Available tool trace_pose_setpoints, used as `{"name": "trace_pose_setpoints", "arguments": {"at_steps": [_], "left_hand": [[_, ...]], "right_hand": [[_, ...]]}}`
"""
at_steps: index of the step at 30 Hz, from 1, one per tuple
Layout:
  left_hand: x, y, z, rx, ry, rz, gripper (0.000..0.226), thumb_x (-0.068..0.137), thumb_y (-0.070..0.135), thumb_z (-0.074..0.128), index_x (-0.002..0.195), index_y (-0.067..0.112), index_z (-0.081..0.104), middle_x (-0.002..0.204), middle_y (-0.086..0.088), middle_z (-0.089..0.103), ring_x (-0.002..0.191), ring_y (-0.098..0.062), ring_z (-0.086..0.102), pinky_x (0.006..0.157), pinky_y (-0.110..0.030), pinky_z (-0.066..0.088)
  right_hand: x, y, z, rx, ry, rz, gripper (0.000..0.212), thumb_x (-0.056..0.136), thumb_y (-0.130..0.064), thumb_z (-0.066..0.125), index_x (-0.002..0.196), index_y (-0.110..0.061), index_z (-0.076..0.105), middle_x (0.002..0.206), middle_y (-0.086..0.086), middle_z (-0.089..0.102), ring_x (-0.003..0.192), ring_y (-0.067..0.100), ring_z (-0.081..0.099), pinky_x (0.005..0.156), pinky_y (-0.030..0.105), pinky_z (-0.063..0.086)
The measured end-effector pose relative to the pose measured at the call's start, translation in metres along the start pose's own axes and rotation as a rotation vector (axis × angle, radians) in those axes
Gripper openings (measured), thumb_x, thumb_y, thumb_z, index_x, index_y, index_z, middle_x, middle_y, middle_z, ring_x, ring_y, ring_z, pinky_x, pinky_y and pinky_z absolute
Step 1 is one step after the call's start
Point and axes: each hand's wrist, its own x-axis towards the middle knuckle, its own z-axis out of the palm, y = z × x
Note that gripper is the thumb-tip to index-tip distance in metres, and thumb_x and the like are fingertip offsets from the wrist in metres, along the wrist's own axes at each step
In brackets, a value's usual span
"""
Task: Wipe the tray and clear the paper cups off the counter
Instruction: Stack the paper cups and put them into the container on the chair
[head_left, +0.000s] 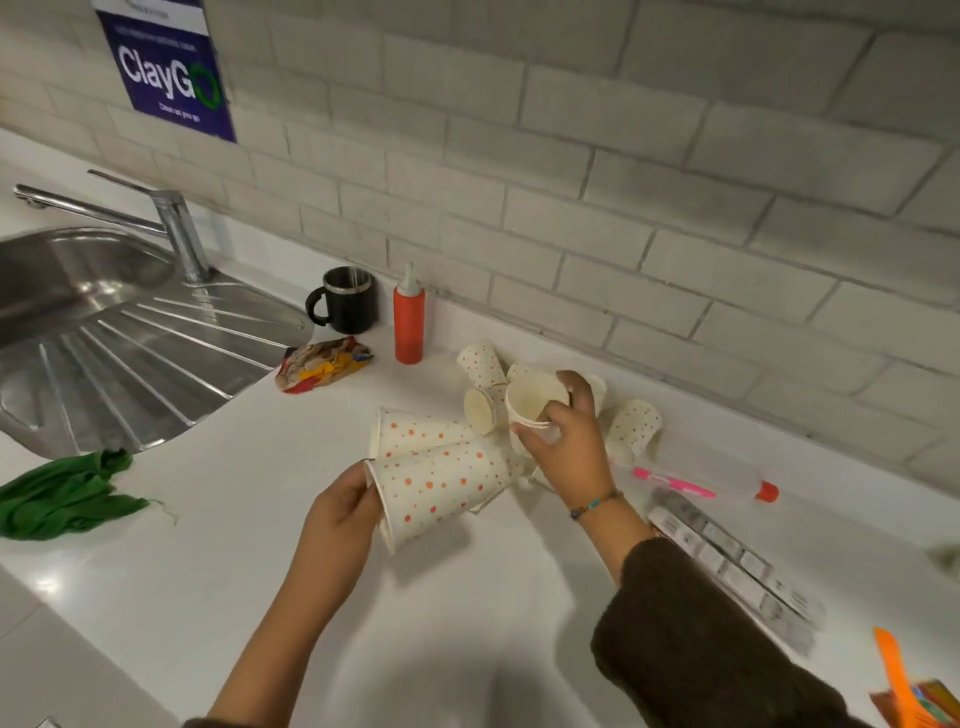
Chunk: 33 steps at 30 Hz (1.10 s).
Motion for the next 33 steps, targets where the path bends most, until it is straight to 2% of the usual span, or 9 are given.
{"name": "trace_pose_setpoints", "arguments": {"at_steps": [4, 7, 11, 15, 19, 24, 27, 29, 33], "left_hand": [[-0.018, 0.012, 0.008, -0.099, -0.090, 0.067, 0.036, 0.094, 0.006, 0.047, 0.093, 0.036, 0.067, 0.093, 0.023, 0.070, 0.086, 0.007, 0.064, 0.062, -0.008, 0.049], [-0.026, 0.014, 0.019, -0.016, -0.232, 0.079, 0.032, 0.098, 0.017, 0.042, 0.095, 0.038, 0.066, 0.099, 0.021, 0.069, 0.093, 0.003, 0.064, 0.068, -0.012, 0.049], [-0.030, 0.010, 0.026, 0.075, -0.327, 0.060, 0.023, 0.097, 0.038, 0.043, 0.100, 0.039, 0.065, 0.102, 0.017, 0.069, 0.097, -0.002, 0.064, 0.081, -0.027, 0.052], [-0.029, 0.014, 0.021, 0.255, -0.415, 0.096, 0.045, 0.086, 0.065, 0.034, 0.091, 0.033, 0.065, 0.091, 0.011, 0.069, 0.085, -0.006, 0.064, 0.078, -0.034, 0.052], [-0.032, 0.011, 0.028, 0.276, -0.493, 0.023, 0.042, 0.090, 0.053, 0.036, 0.098, 0.025, 0.066, 0.098, 0.002, 0.070, 0.094, -0.015, 0.063, 0.088, -0.037, 0.048], [-0.034, 0.017, 0.034, 0.098, -0.604, -0.114, 0.036, 0.084, 0.054, 0.041, 0.099, 0.037, 0.067, 0.102, 0.020, 0.070, 0.097, 0.005, 0.061, 0.078, -0.009, 0.043], [-0.034, 0.017, 0.036, -0.049, -0.642, -0.169, 0.038, 0.082, 0.054, 0.042, 0.107, 0.039, 0.066, 0.111, 0.019, 0.068, 0.104, 0.004, 0.061, 0.091, -0.020, 0.041], [-0.034, 0.017, 0.040, -0.115, -0.617, -0.198, 0.034, 0.088, 0.050, 0.042, 0.109, 0.038, 0.065, 0.112, 0.017, 0.068, 0.106, -0.001, 0.062, 0.099, -0.029, 0.039], [-0.030, 0.020, 0.045, -0.127, -0.411, -0.171, 0.029, 0.100, 0.031, 0.036, 0.114, 0.035, 0.061, 0.106, 0.018, 0.070, 0.101, -0.003, 0.063, 0.095, -0.031, 0.043]], "right_hand": [[-0.060, -0.036, -0.020, 0.098, -0.111, -0.017, 0.031, 0.066, -0.025, 0.081, 0.084, -0.019, 0.056, 0.141, -0.006, 0.035, 0.122, -0.004, 0.038, 0.097, 0.003, 0.031], [-0.099, -0.057, -0.026, 0.268, -0.215, 0.130, 0.069, 0.058, -0.029, 0.080, 0.107, -0.053, 0.037, 0.115, -0.034, 0.046, 0.107, -0.013, 0.049, 0.080, 0.002, 0.042], [-0.131, -0.061, -0.023, 0.273, -0.199, 0.211, 0.081, 0.060, -0.021, 0.075, 0.122, -0.045, 0.030, 0.104, -0.028, 0.052, 0.099, -0.001, 0.057, 0.073, 0.006, 0.046], [-0.143, -0.062, -0.037, 0.224, -0.213, 0.227, 0.097, 0.059, -0.019, 0.075, 0.120, -0.062, 0.012, 0.108, -0.038, 0.047, 0.100, -0.012, 0.052, 0.072, 0.003, 0.044], [-0.142, -0.066, -0.040, 0.336, -0.307, 0.298, 0.082, 0.063, -0.009, 0.070, 0.116, -0.058, 0.031, 0.098, -0.023, 0.053, 0.085, -0.008, 0.056, 0.067, 0.008, 0.048], [-0.150, -0.065, -0.047, 0.193, -0.273, 0.294, 0.049, 0.066, -0.006, 0.067, 0.081, -0.048, 0.047, 0.079, -0.018, 0.059, 0.078, -0.016, 0.055, 0.063, 0.002, 0.044], [-0.157, -0.065, -0.051, 0.171, -0.224, 0.298, 0.044, 0.066, -0.014, 0.072, 0.085, -0.047, 0.049, 0.083, -0.043, 0.056, 0.084, -0.021, 0.055, 0.062, 0.000, 0.042], [-0.160, -0.064, -0.053, 0.205, -0.194, 0.289, 0.047, 0.066, -0.018, 0.074, 0.094, -0.047, 0.049, 0.096, -0.047, 0.051, 0.094, -0.023, 0.050, 0.070, -0.003, 0.040], [-0.166, -0.058, -0.056, 0.190, -0.191, 0.342, 0.053, 0.062, -0.024, 0.077, 0.098, -0.048, 0.046, 0.106, -0.021, 0.055, 0.101, -0.011, 0.051, 0.076, 0.001, 0.041]]}}
